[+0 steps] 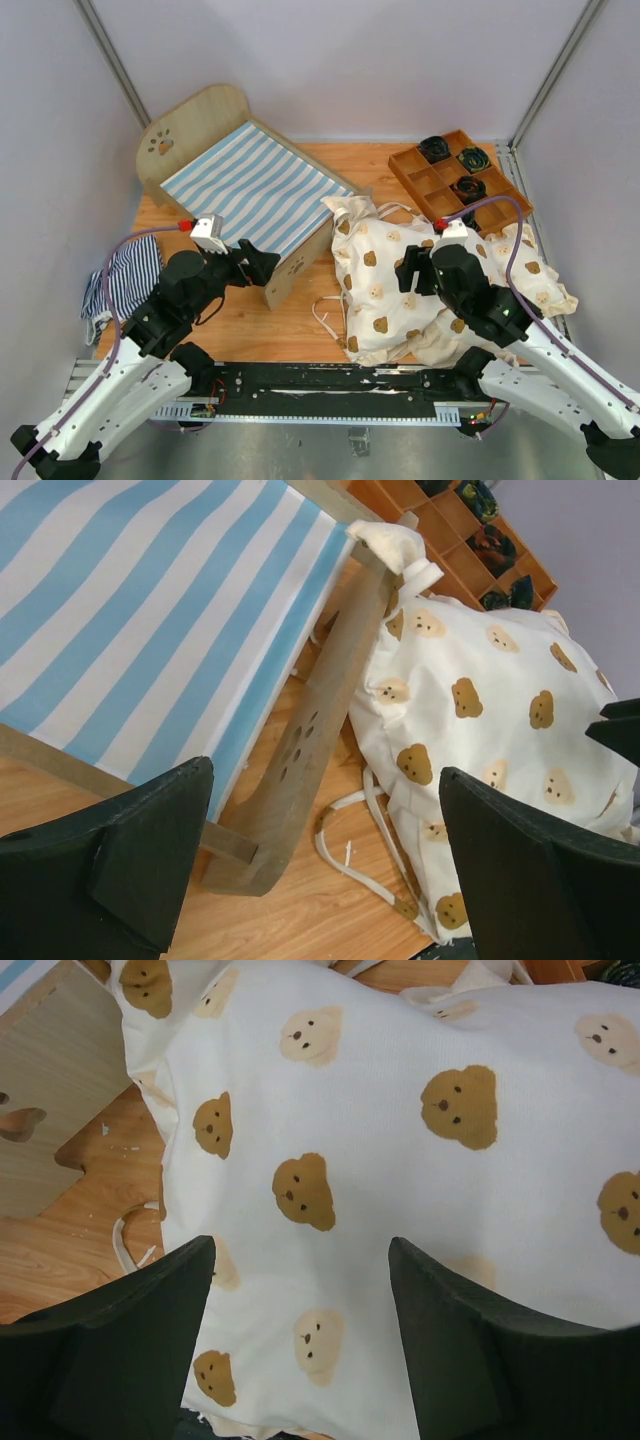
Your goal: Set up the pet bed
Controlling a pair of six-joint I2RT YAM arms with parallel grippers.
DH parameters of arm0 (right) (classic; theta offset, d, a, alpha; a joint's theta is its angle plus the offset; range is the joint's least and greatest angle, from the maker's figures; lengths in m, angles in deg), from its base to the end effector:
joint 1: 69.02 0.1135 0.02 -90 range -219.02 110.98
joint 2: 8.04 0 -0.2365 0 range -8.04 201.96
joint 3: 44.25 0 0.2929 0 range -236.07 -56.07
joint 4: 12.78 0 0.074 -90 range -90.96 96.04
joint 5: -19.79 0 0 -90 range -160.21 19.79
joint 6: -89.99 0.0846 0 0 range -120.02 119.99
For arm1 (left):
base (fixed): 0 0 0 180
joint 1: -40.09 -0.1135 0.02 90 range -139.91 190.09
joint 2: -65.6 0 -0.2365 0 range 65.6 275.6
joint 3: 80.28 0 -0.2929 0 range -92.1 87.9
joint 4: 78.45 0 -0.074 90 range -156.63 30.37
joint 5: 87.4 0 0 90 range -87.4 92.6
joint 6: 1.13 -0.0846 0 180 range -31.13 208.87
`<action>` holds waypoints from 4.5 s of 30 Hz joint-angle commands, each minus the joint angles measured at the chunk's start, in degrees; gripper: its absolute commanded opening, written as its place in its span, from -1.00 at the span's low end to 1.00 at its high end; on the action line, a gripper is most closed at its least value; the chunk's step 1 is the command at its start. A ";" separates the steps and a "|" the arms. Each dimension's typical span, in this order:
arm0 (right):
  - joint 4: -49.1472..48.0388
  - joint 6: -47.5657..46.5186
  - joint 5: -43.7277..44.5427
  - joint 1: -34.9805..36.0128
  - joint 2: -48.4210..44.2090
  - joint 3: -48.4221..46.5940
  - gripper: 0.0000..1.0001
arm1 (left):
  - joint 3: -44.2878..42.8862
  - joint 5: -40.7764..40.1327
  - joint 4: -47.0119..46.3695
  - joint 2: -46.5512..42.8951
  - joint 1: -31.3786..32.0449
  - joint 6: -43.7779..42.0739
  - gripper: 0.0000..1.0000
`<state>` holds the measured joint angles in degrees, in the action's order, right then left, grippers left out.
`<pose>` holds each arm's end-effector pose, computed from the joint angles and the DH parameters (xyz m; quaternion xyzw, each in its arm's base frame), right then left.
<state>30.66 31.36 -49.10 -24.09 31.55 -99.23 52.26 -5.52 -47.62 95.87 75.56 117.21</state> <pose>0.2021 0.1586 0.2700 -0.0059 0.8481 0.1890 0.4949 0.2096 -0.1347 0.2821 0.0051 0.7853 -0.2786 0.5528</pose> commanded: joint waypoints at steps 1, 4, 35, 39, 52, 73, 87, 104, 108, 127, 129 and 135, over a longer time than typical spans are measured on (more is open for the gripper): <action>0.73 1.87 1.81 1.14 -0.30 -0.18 0.44 | -0.58 -0.64 -1.07 -1.60 0.66 -1.07 0.99; 1.91 4.99 3.38 1.13 -0.15 -0.17 0.42 | -0.33 -1.50 -0.79 -1.71 0.66 -1.03 0.98; 28.48 54.85 20.46 -0.76 17.93 -9.40 0.32 | -1.22 -4.24 3.59 -0.56 0.66 -1.50 0.98; 23.37 53.32 21.80 -1.16 19.75 -7.38 0.32 | -0.93 -4.32 3.33 -1.65 0.66 -1.68 0.98; 12.43 33.52 24.16 -1.83 21.05 -4.91 -1.00 | -0.46 -4.74 2.86 -2.31 0.66 -2.24 0.98; 0.49 -35.06 -20.92 -1.70 5.35 -32.06 -0.99 | -24.73 -3.74 8.76 11.53 0.66 -3.04 0.87; 6.28 -39.54 -50.78 -1.71 7.78 -26.93 -0.99 | -22.16 22.94 -5.05 19.02 0.66 2.48 0.87; 2.68 -18.77 -51.60 -1.72 -1.69 -2.87 -1.00 | -11.73 33.92 -16.20 33.46 0.87 6.32 0.93; 3.56 -16.88 -50.93 -1.75 -5.96 2.08 -0.99 | -10.77 34.16 -18.71 36.71 3.41 7.07 0.92; 5.50 -14.26 -44.96 -1.75 -10.50 1.86 -0.99 | -19.09 29.58 -23.37 58.84 13.18 8.70 -0.58; 6.02 -13.86 -42.01 -1.72 -10.50 1.04 -0.99 | -20.54 26.34 -20.59 56.22 13.23 7.78 -0.98; 8.29 -16.22 -30.81 -1.73 -9.40 -7.38 -0.99 | -25.58 8.38 -16.28 42.35 13.23 5.03 -1.00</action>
<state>39.16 16.37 -89.10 -25.43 22.02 -99.30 31.39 15.12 -63.07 148.83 88.52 124.53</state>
